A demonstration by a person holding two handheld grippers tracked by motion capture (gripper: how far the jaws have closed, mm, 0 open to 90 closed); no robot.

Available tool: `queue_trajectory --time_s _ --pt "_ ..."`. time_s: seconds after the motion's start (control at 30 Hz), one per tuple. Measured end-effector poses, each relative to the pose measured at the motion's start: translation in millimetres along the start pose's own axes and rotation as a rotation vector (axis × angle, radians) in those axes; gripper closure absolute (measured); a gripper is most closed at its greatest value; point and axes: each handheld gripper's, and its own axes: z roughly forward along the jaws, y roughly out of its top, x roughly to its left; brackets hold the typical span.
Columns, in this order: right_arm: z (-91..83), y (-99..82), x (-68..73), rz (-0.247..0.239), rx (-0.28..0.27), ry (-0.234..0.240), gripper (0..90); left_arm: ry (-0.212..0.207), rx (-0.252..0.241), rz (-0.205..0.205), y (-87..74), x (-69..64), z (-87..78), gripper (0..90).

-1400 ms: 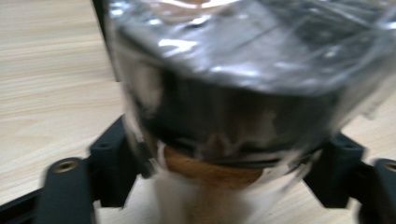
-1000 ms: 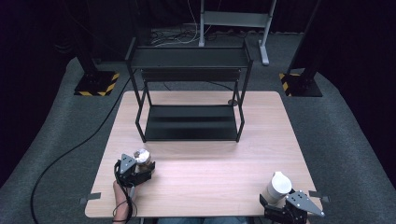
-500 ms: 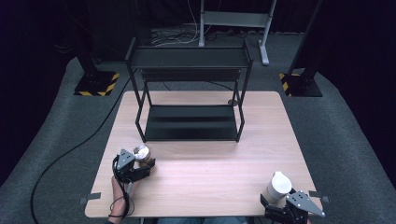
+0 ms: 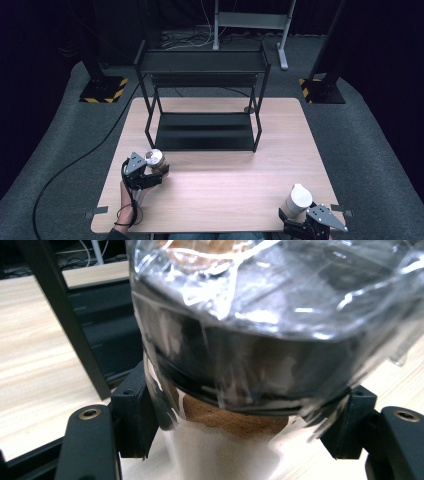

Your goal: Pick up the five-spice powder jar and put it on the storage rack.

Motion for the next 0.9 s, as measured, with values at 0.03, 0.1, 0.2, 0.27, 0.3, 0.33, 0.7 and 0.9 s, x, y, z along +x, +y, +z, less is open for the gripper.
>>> queue_trajectory --time_s 0.03,0.1,0.2,0.27,0.3,0.33,0.7,0.9 --pt "0.1 0.2 -0.1 0.001 0.001 0.001 0.0 -0.004 0.002 0.006 2.2 0.8 0.3 29.8" --pt "0.2 0.0 0.2 -0.001 0.000 0.001 0.0 -0.014 0.002 0.010 6.2 2.6 1.0 29.8" --pt "0.3 -0.1 0.0 0.000 0.000 0.003 0.0 -0.038 -0.006 -0.005 9.7 7.9 1.6 29.8" --pt "0.3 -0.2 -0.5 0.002 0.000 0.004 0.0 -0.079 -0.021 -0.031 10.1 16.6 2.8 29.8" --pt "0.0 0.2 -0.8 0.001 0.002 0.005 0.0 -0.087 -0.026 -0.037 10.6 18.5 3.1 29.8" --pt "-0.5 0.4 -1.0 0.000 0.001 0.004 0.0 -0.096 -0.029 -0.036 11.8 20.7 3.7 29.9" --pt "-3.3 0.1 -2.2 0.002 -0.007 0.000 0.0 -0.153 -0.032 -0.038 28.6 33.1 9.9 29.9" --pt "-3.8 -0.2 -3.2 0.005 -0.008 0.000 0.0 -0.179 -0.036 -0.006 40.6 39.4 13.1 30.0"
